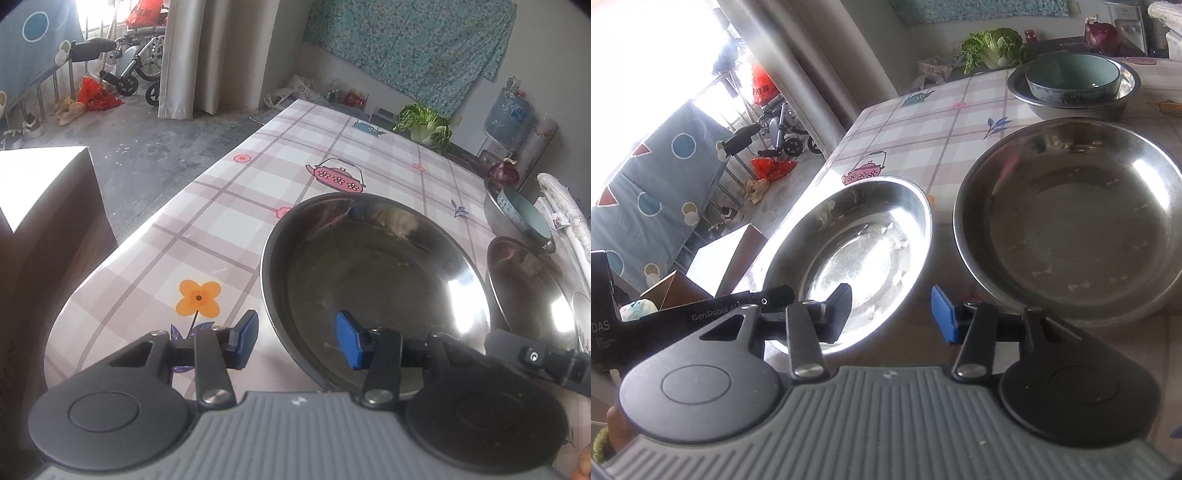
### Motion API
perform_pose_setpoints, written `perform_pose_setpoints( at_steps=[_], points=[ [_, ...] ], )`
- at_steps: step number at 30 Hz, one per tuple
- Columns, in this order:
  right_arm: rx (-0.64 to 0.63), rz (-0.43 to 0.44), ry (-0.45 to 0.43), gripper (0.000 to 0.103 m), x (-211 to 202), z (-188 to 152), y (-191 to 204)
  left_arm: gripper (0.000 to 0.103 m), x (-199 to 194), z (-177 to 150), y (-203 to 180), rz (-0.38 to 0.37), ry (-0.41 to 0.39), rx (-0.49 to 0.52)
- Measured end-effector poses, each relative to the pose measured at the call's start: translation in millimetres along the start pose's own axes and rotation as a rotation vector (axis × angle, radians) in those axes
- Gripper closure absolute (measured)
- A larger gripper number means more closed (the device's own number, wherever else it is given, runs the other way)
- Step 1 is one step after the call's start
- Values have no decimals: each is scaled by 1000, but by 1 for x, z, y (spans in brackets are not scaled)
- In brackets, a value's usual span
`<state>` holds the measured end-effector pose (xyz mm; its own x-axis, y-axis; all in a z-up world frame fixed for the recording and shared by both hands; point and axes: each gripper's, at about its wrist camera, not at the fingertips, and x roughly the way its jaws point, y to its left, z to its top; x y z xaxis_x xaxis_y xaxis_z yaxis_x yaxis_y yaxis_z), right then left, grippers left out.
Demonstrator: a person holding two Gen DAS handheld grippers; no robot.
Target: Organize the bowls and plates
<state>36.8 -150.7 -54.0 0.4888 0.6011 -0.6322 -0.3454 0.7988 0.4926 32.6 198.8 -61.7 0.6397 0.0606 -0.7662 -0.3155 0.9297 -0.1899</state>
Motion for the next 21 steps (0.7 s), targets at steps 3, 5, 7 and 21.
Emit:
perform_pose_setpoints(
  at_steps=[3, 5, 7, 21],
  points=[
    [10, -23, -8, 71, 11, 3, -3, 74, 4, -1, -2, 16, 17, 14],
    [35, -22, -9, 84, 17, 5, -8, 82, 6, -2, -2, 28, 28, 14],
    [47, -24, -8, 88, 22, 6, -12, 84, 6, -2, -1, 22, 25, 5],
    [52, 22, 20, 91, 0, -16, -22, 87, -7, -22, 12, -97, 30, -28]
  ],
)
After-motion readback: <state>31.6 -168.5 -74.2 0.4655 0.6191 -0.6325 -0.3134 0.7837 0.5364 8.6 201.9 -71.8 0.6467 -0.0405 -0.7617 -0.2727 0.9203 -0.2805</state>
